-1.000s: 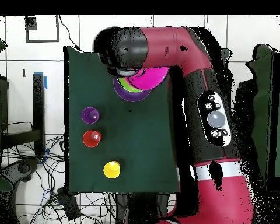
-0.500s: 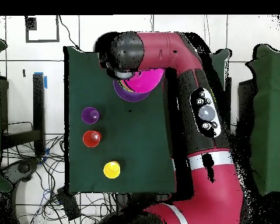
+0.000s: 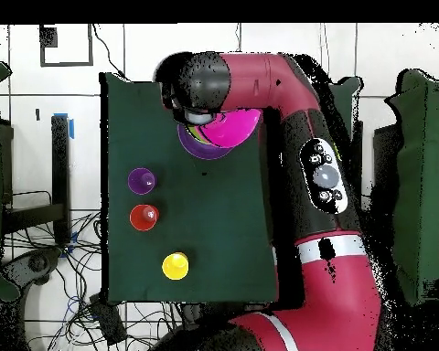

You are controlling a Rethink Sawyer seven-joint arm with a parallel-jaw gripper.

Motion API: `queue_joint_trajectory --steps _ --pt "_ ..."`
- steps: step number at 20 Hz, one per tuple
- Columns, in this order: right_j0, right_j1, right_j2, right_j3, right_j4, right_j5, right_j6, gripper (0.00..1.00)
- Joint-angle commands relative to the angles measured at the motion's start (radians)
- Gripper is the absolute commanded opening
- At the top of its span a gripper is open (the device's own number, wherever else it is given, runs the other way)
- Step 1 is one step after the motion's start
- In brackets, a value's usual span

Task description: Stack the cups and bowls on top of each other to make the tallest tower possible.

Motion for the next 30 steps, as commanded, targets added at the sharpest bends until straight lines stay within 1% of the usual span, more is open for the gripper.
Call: queue_joint_trajectory --steps 1,14,24,30 --pt "0.029 -0.003 -0.052 -0.041 -0.031 0.016 0.044 0.00" --pt "0.049 0.006 -0.071 -0.049 -0.030 0.005 0.055 0.00" --pt "0.060 -0.003 -0.079 -0.053 -0.020 0.018 0.065 0.00" --pt "0.080 -0.017 -0.093 -0.048 -0.012 0.022 0.094 0.00"
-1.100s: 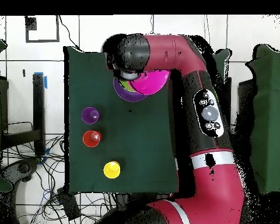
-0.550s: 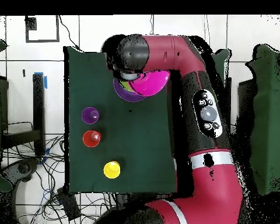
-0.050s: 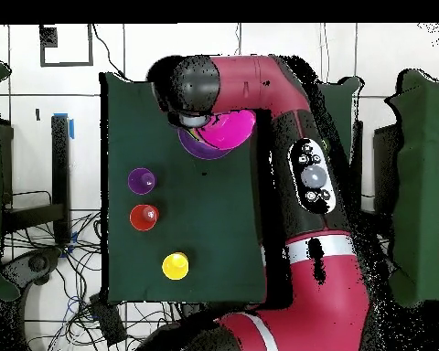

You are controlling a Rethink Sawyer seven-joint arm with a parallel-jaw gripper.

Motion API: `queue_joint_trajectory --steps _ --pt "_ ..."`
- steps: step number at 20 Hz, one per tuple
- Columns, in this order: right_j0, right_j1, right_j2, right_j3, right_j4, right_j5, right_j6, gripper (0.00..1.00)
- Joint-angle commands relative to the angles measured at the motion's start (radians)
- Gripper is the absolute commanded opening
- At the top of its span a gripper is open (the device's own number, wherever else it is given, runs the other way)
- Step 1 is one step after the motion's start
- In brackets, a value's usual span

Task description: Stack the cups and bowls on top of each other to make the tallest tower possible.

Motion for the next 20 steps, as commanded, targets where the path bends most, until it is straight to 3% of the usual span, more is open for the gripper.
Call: queue_joint_trajectory --steps 1,20 --pt "0.039 -0.020 -0.050 -0.044 -0.012 0.023 0.096 0.00" --pt "0.047 -0.021 -0.084 -0.033 -0.008 -0.001 0.094 0.00"
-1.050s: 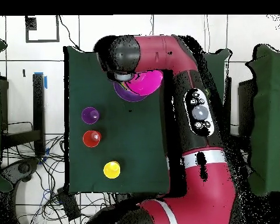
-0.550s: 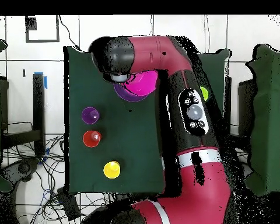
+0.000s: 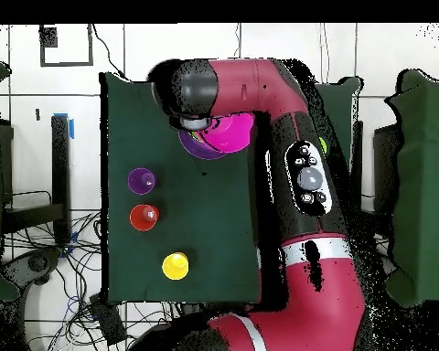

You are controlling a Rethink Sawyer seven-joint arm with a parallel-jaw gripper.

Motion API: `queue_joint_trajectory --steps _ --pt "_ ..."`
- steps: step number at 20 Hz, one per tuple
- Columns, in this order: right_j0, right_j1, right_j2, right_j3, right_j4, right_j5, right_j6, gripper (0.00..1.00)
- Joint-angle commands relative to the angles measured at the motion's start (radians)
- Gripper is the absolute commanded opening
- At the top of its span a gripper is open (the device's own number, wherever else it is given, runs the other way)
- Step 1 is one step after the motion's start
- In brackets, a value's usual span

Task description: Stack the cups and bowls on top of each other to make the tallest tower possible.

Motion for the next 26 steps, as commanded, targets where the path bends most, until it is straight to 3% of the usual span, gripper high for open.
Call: queue_joint_trajectory --steps 1,26 --pt "0.030 -0.022 -0.042 -0.036 -0.011 0.004 0.094 0.00" --pt "0.087 0.007 -0.105 -0.081 -0.009 0.000 0.145 0.00"
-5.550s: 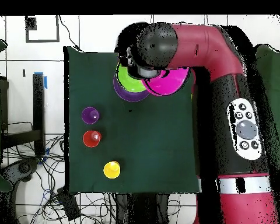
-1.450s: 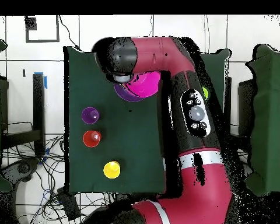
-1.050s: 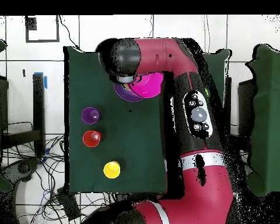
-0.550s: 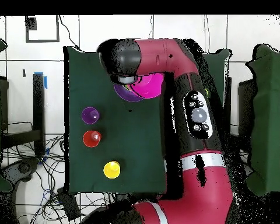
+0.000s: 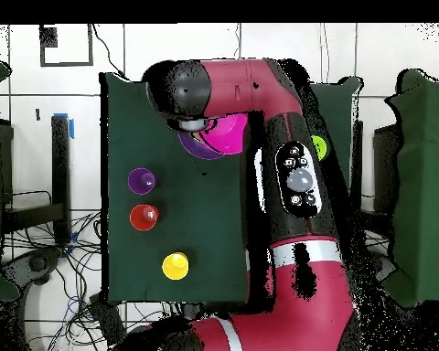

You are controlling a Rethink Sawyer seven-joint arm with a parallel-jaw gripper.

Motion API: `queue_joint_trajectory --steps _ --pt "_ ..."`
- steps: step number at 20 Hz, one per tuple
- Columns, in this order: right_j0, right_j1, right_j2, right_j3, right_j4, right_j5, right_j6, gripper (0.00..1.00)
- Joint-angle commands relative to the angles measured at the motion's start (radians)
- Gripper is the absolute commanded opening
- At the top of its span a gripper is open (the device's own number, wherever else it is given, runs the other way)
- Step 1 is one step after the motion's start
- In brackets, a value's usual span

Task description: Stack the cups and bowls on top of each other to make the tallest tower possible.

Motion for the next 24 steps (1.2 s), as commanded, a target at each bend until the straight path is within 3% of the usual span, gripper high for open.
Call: queue_joint_trajectory --steps 1,24 --pt "0.043 0.007 -0.045 -0.057 -0.009 -0.004 0.149 0.00" --pt "0.056 0.019 -0.095 -0.037 0.042 -0.057 0.157 0.00"
